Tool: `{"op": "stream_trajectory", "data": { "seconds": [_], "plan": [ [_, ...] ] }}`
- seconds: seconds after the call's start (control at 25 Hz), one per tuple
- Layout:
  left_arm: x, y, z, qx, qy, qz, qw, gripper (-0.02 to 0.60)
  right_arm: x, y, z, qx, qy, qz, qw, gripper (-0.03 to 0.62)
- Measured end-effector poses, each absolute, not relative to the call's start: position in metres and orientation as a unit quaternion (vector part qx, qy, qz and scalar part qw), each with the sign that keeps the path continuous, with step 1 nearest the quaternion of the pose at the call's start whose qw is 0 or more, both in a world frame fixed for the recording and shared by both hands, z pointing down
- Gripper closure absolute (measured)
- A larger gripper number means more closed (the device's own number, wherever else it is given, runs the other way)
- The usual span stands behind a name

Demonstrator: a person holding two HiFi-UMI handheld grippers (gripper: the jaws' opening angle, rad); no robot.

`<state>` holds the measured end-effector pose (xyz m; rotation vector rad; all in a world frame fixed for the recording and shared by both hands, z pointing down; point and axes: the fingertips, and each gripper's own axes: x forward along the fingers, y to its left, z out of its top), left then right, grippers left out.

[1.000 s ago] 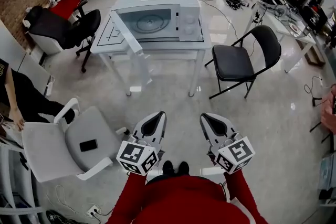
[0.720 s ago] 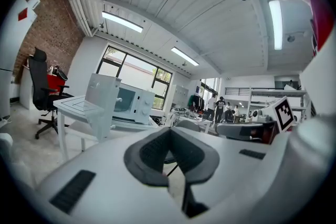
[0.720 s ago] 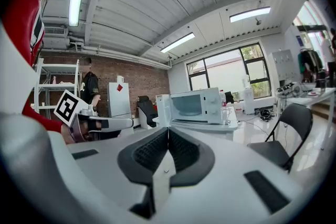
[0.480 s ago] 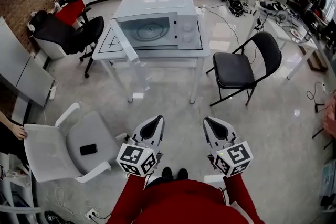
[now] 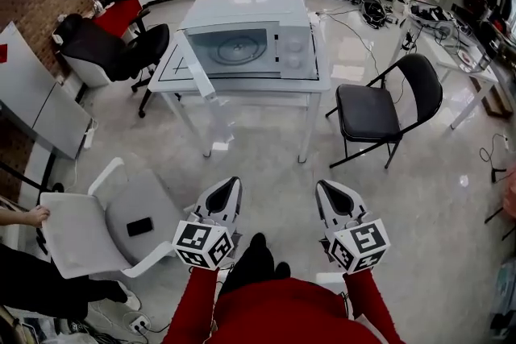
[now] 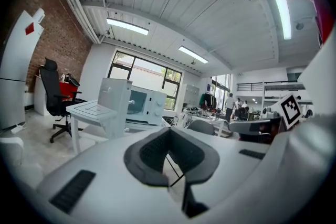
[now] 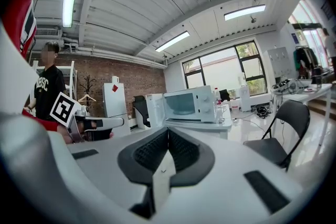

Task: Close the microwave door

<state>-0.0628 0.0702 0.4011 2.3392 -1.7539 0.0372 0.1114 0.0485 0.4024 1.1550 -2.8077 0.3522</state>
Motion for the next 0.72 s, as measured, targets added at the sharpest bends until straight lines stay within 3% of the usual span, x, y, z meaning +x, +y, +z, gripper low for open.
{"op": "stream_trajectory", "data": {
  "seconds": [0.52,0.72],
  "plan": [
    [-0.191,-0.022,0.406,0.753,-0.651,0.006,0.100,0.572,0.049,-0.043,0.400,0.386,-0.914,0.112,0.061,0.582],
    [-0.206,-0.062,0.412,0.784,-0.613,0.021,0.102,0.572,0.018,-0.088,0.399,0.399,-0.905,0.123,0.078,0.582]
  ]
}}
